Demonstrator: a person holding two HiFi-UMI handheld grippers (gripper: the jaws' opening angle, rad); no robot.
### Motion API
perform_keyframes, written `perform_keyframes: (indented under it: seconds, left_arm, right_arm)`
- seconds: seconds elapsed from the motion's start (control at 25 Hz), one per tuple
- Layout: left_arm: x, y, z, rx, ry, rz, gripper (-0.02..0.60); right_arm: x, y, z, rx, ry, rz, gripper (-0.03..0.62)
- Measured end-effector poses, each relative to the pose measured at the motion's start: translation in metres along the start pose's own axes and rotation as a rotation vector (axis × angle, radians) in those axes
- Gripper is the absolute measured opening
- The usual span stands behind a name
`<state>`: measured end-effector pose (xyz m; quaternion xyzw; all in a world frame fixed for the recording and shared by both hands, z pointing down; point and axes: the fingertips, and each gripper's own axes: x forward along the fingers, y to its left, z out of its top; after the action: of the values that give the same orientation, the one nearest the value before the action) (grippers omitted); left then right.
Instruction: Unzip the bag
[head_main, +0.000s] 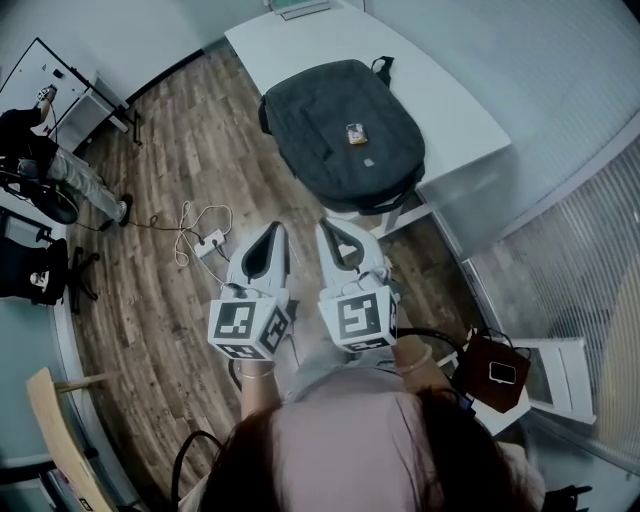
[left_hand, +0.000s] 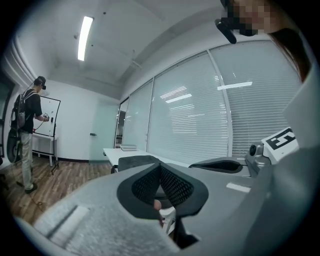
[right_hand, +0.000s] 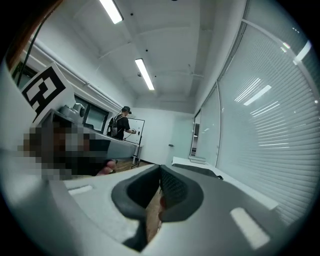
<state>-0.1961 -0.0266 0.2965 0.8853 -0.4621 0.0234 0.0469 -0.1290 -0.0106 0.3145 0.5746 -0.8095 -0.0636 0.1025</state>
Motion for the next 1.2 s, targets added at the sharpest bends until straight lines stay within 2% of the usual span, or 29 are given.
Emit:
perform_keyframes:
  seconds: [0.32, 0.68, 1.0, 1.2]
  left_arm:
    - [0.031, 0.027, 0.001, -0.004, 0.013, 0.013, 0.009]
    - [0.064, 0.056, -0.003, 0.01, 0.033, -0.06, 0.009]
    - [0.084, 0.096, -0.008, 0.011, 0.058, -0.153, 0.009]
    - [0.099, 0.115, -0.013, 0.017, 0.072, -0.222, 0.009]
  right_arm:
    - [0.035, -0.001, -0.013, 0.012, 0.033, 0.03, 0.005]
    - [0.077, 0.004, -0.022, 0.043, 0.056, -0.003, 0.009]
    - [0.117, 0.022, -0.034, 0.074, 0.141, -0.087, 0.015]
    - [0.139, 0.026, -0.044, 0.081, 0.179, -0.168, 0.022]
